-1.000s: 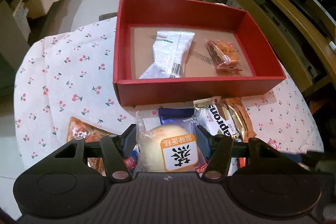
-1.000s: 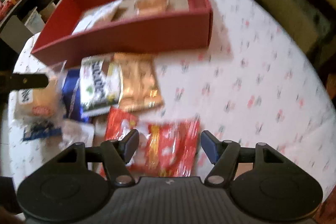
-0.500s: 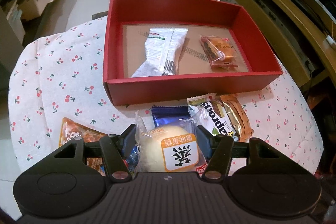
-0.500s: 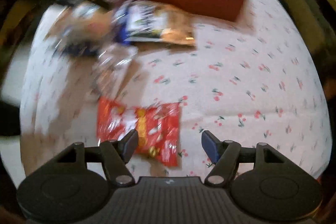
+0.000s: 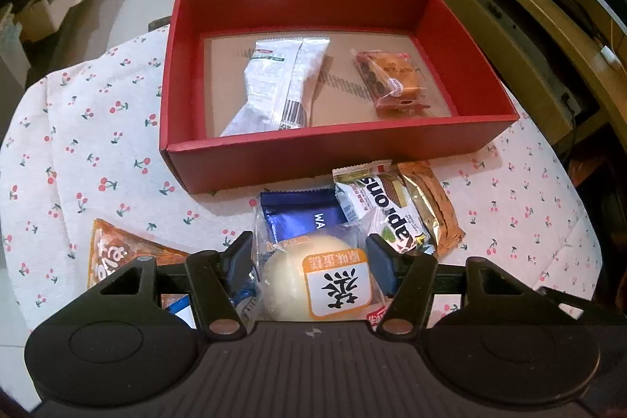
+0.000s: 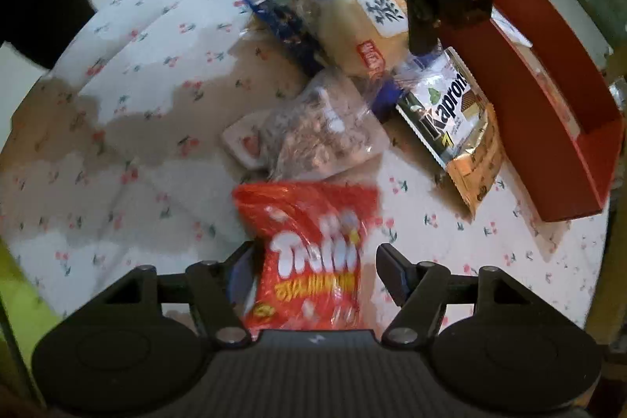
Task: Organize snacks
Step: 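Grasp the red Trolli bag with the right gripper while the left holds the bun, then carry the bun and the Trolli bag over the red tray with both grippers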
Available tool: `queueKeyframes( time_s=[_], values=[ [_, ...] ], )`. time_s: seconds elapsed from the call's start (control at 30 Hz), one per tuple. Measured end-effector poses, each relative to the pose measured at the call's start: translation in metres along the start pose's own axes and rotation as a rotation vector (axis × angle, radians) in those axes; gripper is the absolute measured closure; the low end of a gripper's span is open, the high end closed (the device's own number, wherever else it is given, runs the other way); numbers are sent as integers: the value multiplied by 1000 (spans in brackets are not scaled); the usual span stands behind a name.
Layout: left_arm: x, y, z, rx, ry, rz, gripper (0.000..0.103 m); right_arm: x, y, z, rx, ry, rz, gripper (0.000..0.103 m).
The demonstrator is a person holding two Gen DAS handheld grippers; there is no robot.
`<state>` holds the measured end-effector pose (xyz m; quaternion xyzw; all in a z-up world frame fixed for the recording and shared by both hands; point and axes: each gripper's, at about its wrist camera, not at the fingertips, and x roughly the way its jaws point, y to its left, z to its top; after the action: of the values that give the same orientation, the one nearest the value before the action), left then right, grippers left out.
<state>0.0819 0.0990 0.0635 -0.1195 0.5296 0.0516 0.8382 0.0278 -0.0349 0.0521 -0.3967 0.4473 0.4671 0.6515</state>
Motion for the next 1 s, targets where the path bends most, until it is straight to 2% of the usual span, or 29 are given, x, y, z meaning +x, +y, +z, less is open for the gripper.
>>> queueKeyframes(
  time_s=[0.13,0.3,0.43,0.7,0.9,1.0],
  values=[
    [2,0,0,10,15,-4,32,2,-22,-16,251,-27,85,48],
    [7,-4,-3,18,24,11,29,-3,-29,-30,426,-62,75,51],
    [16,-5,-7,23,45,31,22,-6,-38,-32,518,-82,45,52],
    [17,-19,-11,96,26,88,22,-21,-62,-42,655,-141,30,54],
    [10,-23,-14,111,5,97,33,-14,-64,-36,682,-151,19,54],
    [7,-25,-15,113,4,95,34,-20,-70,-38,707,-177,5,54]
  ],
)
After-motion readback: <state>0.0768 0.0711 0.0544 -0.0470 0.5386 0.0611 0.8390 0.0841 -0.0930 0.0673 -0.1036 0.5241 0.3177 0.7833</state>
